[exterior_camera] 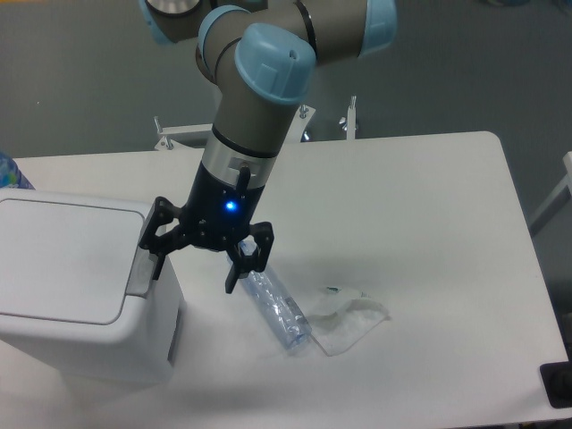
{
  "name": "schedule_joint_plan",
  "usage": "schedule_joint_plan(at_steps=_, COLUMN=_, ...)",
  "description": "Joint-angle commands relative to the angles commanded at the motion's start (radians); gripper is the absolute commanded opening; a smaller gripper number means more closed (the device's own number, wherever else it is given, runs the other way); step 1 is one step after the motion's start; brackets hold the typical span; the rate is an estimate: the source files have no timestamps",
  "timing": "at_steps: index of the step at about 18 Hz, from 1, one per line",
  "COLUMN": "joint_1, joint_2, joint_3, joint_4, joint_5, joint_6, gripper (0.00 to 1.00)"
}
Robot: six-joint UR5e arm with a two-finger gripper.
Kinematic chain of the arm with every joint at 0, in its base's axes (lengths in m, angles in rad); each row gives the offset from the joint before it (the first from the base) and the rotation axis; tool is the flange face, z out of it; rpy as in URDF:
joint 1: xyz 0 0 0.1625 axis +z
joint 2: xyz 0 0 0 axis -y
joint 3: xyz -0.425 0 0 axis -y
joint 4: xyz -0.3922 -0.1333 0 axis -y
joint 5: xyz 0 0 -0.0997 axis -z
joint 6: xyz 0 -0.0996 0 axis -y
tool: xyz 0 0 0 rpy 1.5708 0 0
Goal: Open the trash can
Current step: 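Lower the gripper and hook the lid edge with one finger, then lift the lid edge upward, swinging the lid open on its hinge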
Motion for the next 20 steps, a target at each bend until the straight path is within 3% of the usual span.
schedule_joint_plan(at_steps=20, joint_1=-0.021, joint_2=0.0, joint_3=-0.003, joint_4=0.002, joint_5=-0.002, joint_6=-0.017, gripper=1.0)
